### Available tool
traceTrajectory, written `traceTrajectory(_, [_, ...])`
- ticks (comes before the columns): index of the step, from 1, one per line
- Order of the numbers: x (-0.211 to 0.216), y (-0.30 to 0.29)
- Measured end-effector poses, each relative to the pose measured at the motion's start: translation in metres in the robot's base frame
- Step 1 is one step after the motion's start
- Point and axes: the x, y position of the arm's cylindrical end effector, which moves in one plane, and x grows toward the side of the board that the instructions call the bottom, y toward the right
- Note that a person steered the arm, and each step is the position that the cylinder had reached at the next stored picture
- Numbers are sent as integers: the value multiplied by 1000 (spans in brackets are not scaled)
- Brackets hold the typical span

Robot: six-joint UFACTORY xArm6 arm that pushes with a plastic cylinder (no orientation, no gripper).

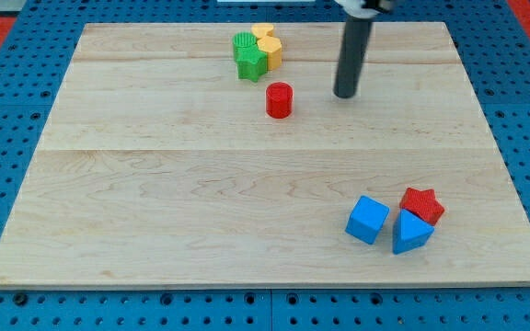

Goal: Move the red circle down and slightly right

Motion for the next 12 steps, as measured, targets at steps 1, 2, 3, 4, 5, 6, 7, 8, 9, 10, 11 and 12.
traceTrajectory(1, [9,-59])
traceTrajectory(2, [14,-108])
traceTrajectory(3, [29,-123])
traceTrajectory(4, [53,-122])
traceTrajectory(5, [75,-124])
traceTrajectory(6, [99,-126])
traceTrajectory(7, [124,-141])
traceTrajectory(8, [143,-140])
traceTrajectory(9, [148,-136])
traceTrajectory(10, [151,-134])
traceTrajectory(11, [167,-147])
traceTrajectory(12, [169,-120])
